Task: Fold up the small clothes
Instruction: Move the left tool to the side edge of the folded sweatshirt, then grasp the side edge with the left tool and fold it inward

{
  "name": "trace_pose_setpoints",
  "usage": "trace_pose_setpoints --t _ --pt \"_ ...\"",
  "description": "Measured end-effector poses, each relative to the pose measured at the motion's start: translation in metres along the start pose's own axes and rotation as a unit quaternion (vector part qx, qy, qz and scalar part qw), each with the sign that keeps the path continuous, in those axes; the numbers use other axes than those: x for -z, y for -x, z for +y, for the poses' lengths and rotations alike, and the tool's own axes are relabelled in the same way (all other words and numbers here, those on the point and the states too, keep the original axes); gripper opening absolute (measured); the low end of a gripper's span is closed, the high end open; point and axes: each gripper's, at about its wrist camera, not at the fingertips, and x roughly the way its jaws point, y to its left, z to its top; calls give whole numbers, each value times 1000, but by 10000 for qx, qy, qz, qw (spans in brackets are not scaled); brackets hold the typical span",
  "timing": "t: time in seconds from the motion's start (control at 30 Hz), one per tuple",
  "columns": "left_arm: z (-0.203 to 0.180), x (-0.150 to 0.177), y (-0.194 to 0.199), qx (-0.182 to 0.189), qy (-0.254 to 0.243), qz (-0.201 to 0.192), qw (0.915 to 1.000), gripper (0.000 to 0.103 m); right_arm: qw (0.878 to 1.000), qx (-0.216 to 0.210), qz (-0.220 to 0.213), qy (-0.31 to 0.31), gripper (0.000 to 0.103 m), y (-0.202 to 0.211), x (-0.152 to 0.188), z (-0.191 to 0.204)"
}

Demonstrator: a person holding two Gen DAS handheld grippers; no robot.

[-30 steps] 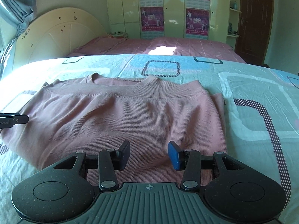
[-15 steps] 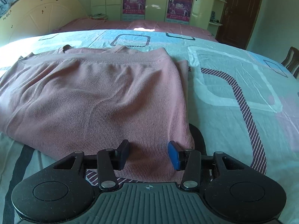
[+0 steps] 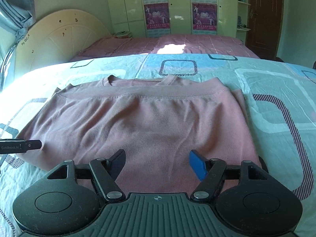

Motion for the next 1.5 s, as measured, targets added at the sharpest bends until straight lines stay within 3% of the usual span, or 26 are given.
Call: trace_pose_setpoints --t 0.2,0.5,0.6,0.8,0.93,1.07,1.33,1.5 --pt "13 6 16 193 299 83 9993 76 9999 -93 -79 79 70 -2 -5 22" --pt "33 32 26 411 865 544 9939 74 9995 -272 -99 149 70 -9 -7 45" --pt "28 35 30 238 687 393 9966 69 9994 -253 -91 217 70 -13 -6 50" --pt "8 15 35 459 479 31 9978 70 9993 -78 -291 207 70 -21 -19 53" --pt "-2 4 17 447 431 18 9981 70 9992 95 -258 284 70 -35 -19 58" --pt "-1 7 0 371 458 235 9980 70 9983 433 240 311 70 -56 -5 45" --pt "9 15 12 452 517 350 9970 71 9998 146 -35 104 70 -27 -3 38" --pt "31 32 24 548 1068 672 9905 73 9996 -69 -193 171 70 -17 -16 53"
